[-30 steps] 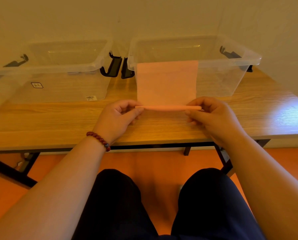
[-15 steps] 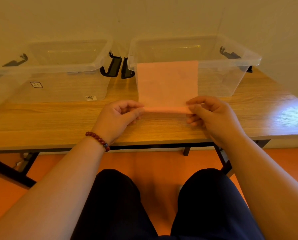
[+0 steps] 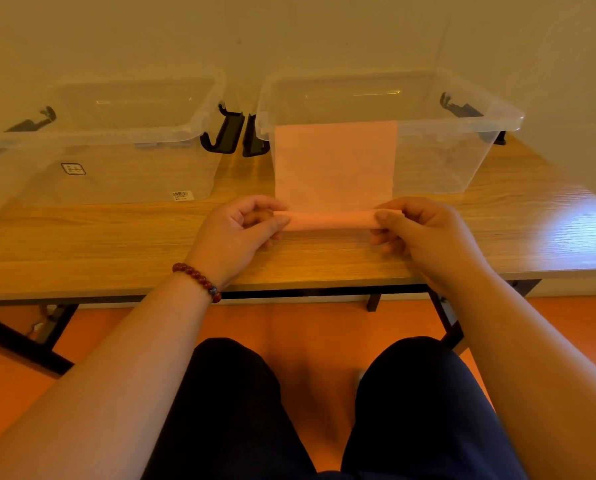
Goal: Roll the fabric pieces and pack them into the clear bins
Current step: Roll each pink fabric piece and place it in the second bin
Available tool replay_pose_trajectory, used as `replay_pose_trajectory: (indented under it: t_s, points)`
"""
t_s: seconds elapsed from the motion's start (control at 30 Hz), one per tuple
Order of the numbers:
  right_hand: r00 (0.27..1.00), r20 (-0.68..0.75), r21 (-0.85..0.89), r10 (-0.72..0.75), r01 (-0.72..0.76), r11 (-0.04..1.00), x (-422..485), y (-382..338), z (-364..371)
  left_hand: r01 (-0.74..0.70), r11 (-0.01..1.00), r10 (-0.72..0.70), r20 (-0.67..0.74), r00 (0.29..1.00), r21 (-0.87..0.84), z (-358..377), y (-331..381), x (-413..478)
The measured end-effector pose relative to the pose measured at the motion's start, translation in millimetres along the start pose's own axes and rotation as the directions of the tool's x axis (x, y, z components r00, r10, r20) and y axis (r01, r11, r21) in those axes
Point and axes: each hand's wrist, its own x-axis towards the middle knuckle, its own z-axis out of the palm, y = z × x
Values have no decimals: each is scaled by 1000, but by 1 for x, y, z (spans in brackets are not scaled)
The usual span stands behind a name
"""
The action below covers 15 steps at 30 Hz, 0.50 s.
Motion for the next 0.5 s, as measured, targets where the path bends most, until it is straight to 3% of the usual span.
replay_pose_trajectory:
  t_s: [0.23,0.5]
  points:
    - [1000,5,70,-18,18,997,-1,-1,0,4,998,-4,1,1000,-59,-2,-2,-1]
    - [1000,-12,1,-10,10,1000,-1,1,1,1,1000,-1,-15,1000,-3,-1,-2,0]
